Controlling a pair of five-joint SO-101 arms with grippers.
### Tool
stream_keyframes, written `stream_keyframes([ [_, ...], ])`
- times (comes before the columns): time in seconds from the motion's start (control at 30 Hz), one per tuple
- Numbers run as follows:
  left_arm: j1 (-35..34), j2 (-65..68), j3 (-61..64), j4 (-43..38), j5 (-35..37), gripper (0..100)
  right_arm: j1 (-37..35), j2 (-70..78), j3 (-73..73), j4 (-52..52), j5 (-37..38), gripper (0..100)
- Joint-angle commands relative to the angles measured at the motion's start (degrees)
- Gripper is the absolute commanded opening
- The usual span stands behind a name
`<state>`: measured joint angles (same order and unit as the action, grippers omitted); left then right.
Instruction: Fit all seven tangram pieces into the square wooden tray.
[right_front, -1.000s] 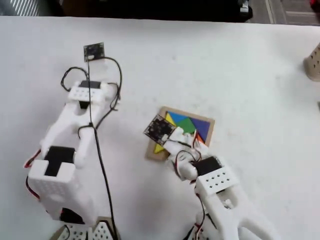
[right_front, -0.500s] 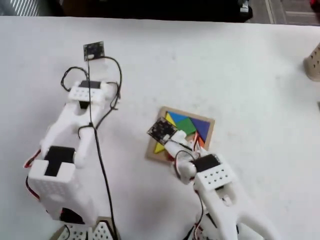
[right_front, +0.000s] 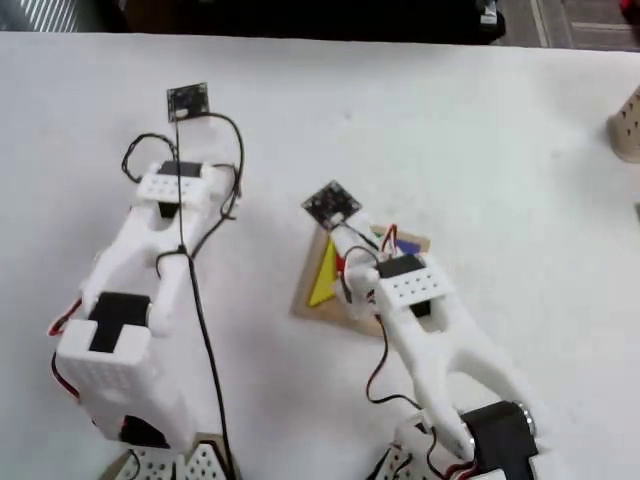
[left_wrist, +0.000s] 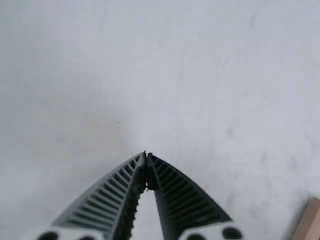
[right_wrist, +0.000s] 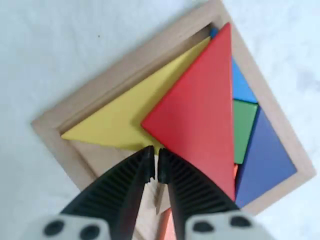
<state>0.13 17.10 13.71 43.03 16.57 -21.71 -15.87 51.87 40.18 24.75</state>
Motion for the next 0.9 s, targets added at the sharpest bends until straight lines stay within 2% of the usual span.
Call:
stream_keyframes([
  [0.0, 0.66, -1.98, -3.08, -1.05, -0.09, 3, 0.57, -2.24, -3.25, 3.91, -0.26, 1.7],
  [0.07, 1.71, -1.98, -3.08, -0.79, -0.09, 2, 1.89, -6.02, -2.90, 10.59, 0.00, 1.7],
  [0.17, 4.70, -2.59, -0.70, -0.88, -0.09, 2, 10.68, -14.99, -0.97, 18.77, 0.09, 1.7],
  [0.3, 10.86, -2.68, 1.93, -0.79, -0.09, 2, 26.07, -27.30, 8.26, 18.42, 3.69, 1.7],
  [0.53, 17.36, -2.59, 2.37, 1.23, 0.44, 2, 39.78, -43.12, 22.07, 18.33, 9.67, 1.7],
  [0.7, 21.49, -2.51, 2.81, 1.58, 0.00, 2, 53.32, -46.99, 27.96, 18.86, 18.55, 1.7],
  [0.8, 22.73, -2.59, 2.20, 1.14, 0.00, 2, 57.27, -47.96, 30.24, 19.74, 23.56, 1.7],
  [0.87, 22.99, -2.68, 2.20, -0.53, 0.00, 2, 58.77, -48.92, 30.51, 20.35, 23.91, 1.7],
])
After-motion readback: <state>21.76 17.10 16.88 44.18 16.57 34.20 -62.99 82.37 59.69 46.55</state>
